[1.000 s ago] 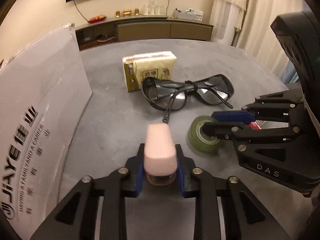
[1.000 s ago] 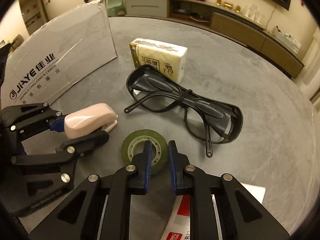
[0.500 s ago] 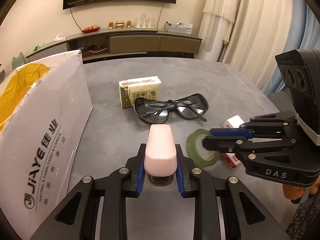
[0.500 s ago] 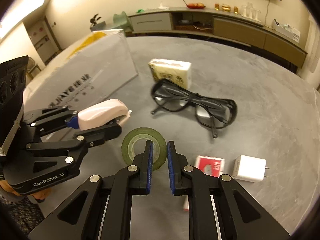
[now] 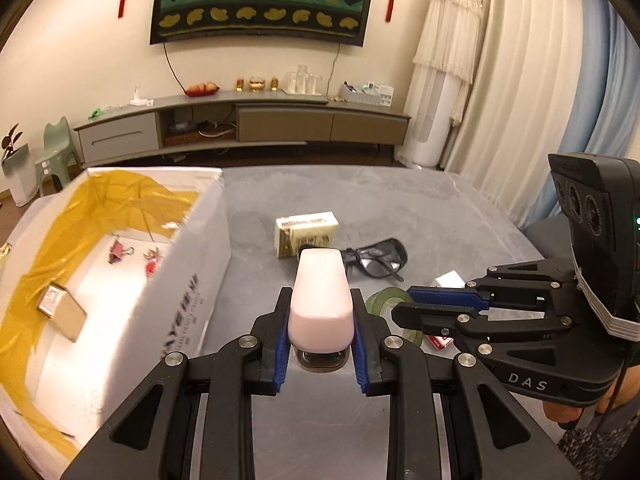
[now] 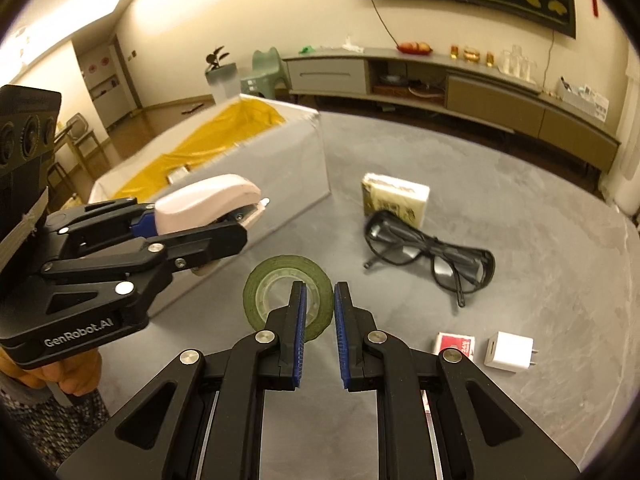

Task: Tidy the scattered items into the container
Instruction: 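Carry the stapler and tape roll over the white box with both tools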

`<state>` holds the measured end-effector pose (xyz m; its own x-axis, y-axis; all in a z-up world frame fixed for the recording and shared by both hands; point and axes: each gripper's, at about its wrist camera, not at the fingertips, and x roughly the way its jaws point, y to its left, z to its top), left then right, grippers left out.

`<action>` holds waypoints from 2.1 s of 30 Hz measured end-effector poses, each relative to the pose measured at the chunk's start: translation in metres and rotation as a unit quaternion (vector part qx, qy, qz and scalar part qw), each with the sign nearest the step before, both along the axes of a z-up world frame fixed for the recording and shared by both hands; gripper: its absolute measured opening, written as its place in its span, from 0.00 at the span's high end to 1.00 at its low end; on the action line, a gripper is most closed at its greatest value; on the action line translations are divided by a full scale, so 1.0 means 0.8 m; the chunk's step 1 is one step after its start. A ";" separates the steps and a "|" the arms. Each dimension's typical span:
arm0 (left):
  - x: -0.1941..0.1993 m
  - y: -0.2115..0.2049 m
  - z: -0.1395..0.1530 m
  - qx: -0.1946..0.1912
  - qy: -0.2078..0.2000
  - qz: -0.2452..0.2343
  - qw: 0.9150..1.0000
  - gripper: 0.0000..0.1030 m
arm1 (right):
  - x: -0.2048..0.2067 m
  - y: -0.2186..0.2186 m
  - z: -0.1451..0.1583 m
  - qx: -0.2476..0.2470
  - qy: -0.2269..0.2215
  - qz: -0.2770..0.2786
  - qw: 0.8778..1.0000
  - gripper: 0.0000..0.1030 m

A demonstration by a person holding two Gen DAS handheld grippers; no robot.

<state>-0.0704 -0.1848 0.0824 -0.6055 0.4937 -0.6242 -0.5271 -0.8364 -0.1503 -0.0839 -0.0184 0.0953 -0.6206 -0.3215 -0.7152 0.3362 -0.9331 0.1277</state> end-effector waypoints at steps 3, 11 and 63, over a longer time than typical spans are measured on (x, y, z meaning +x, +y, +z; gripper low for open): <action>0.009 -0.007 0.014 0.006 0.011 0.002 1.000 0.74 | 0.010 -0.010 0.020 0.001 0.015 0.001 1.000 0.86; 0.029 -0.031 0.053 0.025 0.039 0.011 0.999 0.74 | 0.033 -0.034 0.065 0.009 0.048 0.004 0.999 0.86; -0.072 -0.265 0.063 0.110 -0.022 0.109 0.988 0.74 | -0.008 -0.240 0.099 0.014 0.117 0.040 0.992 0.86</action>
<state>-0.1282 -0.3969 0.1330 -0.6868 0.4817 -0.5444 -0.3277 -0.8737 -0.3597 -0.0902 -0.2101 0.1744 -0.7442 -0.3590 -0.5633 0.4275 -0.9039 0.0112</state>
